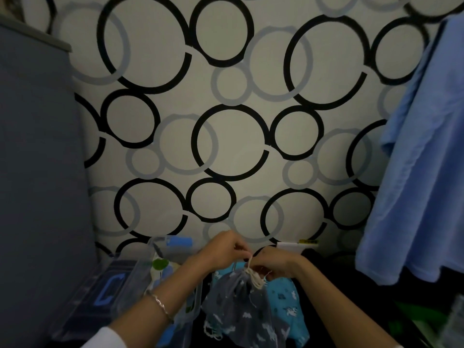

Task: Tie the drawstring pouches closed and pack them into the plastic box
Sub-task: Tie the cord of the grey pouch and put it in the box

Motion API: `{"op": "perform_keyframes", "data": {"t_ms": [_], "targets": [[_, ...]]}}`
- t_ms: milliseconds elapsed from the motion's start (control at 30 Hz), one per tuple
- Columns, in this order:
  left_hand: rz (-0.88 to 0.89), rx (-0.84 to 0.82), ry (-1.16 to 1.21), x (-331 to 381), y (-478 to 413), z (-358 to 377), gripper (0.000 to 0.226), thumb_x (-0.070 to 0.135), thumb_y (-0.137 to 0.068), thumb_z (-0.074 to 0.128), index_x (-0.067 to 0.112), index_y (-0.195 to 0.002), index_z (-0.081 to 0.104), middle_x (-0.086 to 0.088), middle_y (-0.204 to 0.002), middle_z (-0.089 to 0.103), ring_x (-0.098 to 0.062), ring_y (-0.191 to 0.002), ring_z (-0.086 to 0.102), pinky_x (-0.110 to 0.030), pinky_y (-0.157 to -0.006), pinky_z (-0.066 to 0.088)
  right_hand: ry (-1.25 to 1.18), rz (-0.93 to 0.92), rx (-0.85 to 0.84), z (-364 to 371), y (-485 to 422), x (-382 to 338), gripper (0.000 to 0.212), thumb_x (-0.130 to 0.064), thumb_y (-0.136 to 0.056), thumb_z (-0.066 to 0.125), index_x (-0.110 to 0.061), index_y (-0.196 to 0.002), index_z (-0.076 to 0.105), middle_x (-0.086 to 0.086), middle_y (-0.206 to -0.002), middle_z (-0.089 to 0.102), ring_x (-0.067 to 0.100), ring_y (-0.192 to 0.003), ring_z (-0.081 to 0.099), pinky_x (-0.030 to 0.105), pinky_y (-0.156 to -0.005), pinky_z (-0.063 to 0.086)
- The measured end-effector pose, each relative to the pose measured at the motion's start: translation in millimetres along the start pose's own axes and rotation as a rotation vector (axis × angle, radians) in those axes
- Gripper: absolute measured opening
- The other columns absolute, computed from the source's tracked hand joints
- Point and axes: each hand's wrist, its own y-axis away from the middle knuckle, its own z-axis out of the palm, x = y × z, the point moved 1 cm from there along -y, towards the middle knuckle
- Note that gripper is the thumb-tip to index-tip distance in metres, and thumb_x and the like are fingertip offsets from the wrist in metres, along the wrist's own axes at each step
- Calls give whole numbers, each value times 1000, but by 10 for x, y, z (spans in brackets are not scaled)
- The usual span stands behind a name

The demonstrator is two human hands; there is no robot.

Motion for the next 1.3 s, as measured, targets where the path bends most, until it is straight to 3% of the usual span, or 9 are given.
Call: {"op": "perform_keyframes", "data": {"t_ms": [133,333,533,700,833,933,1067,1200,1300], "targets": [[-29,25,70,-12,37,33,16,27,-88,68,17,-96,78,3,-90,76,6,-70,62,-11,-63,52,-46,-10,49,32,-2,27,15,-26,-69,69,-13,-75,63,2,-67,60,10,-57,50,23,-56,37],[-99,91,265,-70,56,106,31,23,-90,67,13,-119,69,-2,-117,71,-4,-103,66,-22,-93,53,-127,-183,110,74,43,52,9,-20,-82,68,-13,-76,67,2,-68,62,9,-60,55,20,-56,42],[-150,22,414,-122,92,178,36,14,-88,70,10,-123,65,-11,-115,70,-14,-104,68,-33,-94,55,-76,-334,178,86,136,28,6,-8,-82,70,-5,-86,70,1,-74,71,6,-66,65,14,-59,47],[-253,38,352,-107,37,140,40,20,-78,80,8,-112,63,-8,-90,72,-17,-85,69,-30,-82,57,-51,-354,315,137,156,59,7,-13,-82,74,-7,-84,72,8,-76,72,10,-67,67,19,-64,53],[-294,-43,395,-69,20,76,43,20,-76,82,5,-107,56,-14,-98,70,-23,-90,69,-33,-79,57,143,-432,443,178,178,53,3,-15,-82,69,-14,-84,71,14,-73,67,13,-65,56,29,-63,47],[-275,-111,381,-56,27,49,37,19,-78,80,9,-106,57,-3,-85,65,-6,-72,62,-15,-61,51,183,-440,421,168,210,42,24,-21,-85,69,-24,-61,64,-3,-59,59,4,-57,49,19,-56,40],[-187,-152,325,-37,19,17,30,17,-83,75,5,-110,69,-7,-95,73,-5,-81,68,-14,-69,54,-46,-347,316,136,199,80,27,-13,-78,61,-18,-53,51,2,-58,47,10,-59,44,28,-62,37],[-157,-138,222,13,7,-27,22,24,-89,69,6,-99,76,-13,-94,74,-12,-79,63,-35,-77,56,-280,-345,195,142,180,100,30,-7,-74,59,-19,-47,60,0,-60,58,11,-64,55,26,-65,45],[-190,-183,201,60,11,-18,26,25,-95,59,4,-87,72,-4,-69,62,-5,-61,53,-21,-61,45,-273,-377,294,155,158,106,31,-6,-81,65,-19,-53,65,-3,-57,61,12,-62,59,24,-61,49]]}}
